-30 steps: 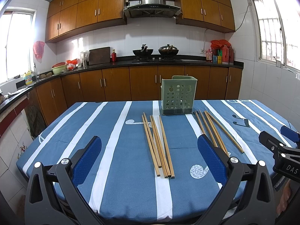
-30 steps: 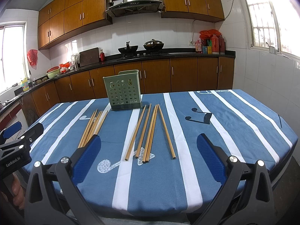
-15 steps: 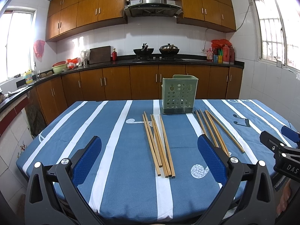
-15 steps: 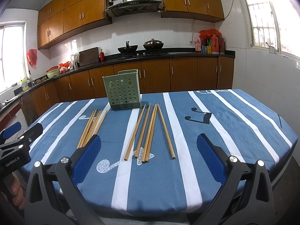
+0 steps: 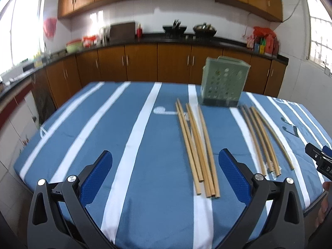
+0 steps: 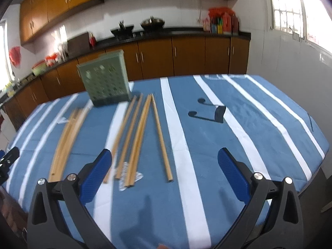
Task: Organize utensils
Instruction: 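Lower the left gripper onto one bamboo chopstick and close while the right gripper grasps another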
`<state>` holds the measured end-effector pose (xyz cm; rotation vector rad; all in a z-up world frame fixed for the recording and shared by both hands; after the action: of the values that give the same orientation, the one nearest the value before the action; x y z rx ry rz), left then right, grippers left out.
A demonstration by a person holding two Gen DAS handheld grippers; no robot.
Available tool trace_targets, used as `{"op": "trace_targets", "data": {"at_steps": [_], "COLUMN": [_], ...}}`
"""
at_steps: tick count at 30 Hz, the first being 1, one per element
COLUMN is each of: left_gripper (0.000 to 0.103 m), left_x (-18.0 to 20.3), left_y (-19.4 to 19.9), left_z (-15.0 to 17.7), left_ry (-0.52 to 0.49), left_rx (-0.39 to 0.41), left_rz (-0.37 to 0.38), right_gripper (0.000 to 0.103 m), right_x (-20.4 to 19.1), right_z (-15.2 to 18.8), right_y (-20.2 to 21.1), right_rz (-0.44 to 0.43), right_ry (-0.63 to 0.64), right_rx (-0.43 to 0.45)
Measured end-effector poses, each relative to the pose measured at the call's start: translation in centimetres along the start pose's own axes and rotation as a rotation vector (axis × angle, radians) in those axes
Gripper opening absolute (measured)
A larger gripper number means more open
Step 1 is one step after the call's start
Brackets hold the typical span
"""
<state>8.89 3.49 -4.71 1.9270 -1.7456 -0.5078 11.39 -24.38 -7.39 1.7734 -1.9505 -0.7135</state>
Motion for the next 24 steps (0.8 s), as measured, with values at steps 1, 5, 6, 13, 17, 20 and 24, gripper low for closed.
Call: {"op": "trace_targets", "data": {"at_steps": [1, 5, 6, 13, 17, 20, 24], "left_gripper": [0.101, 0.098, 0.095, 0.068, 0.053, 0.042, 0.037], "left_x": [-0.3, -0.6, -0.5, 0.9, 1.8, 2.2, 2.4], "left_y": [-0.7, -2.9, -3.4, -6.0, -7.6, -8.8, -9.6], "left_z": [0.0, -0.2, -0.3, -0.5, -0.3, 0.0, 0.3], "left_ry": [0.009, 0.015, 0.006, -0.063, -0.099, -0.105, -0.116], "left_rx": [-0.024, -0.095, -0.108, -0.176, -0.235, -0.277, -0.312], "left_rz": [0.009, 0.026, 0.03, 0.064, 0.084, 0.09, 0.092], "right_gripper": [0.095, 0.07, 0.067, 0.051, 0.039, 0.034, 0.034], "right_x": [0.1, 0.4, 0.5, 0.0, -0.2, -0.4, -0.2], "right_z": [-0.2, -0.7, -0.8, -1.0, -0.7, -0.8, -1.1], "right_y": [-0.8, -4.8, -5.7, -9.3, -10.4, -10.4, -10.5], "right_rz": [0.008, 0.011, 0.003, 0.009, 0.005, 0.011, 0.007], "right_ry": [0.002, 0.004, -0.005, 0.026, 0.036, 0.048, 0.044], "right_rx": [-0.021, -0.119, -0.141, -0.236, -0.265, -0.261, -0.263]}}
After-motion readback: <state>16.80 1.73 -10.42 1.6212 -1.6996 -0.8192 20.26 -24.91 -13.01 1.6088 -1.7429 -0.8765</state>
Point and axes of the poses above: each gripper's, at about its wrist camera, not at the fingertips, and y roughly against the way its jaws point, x to its right, z to its underside, the point moved 3 cm from there along -y, roughly the way its jaws point, and after that the axes turned 3 degrees about y, right-handed, at the moved point
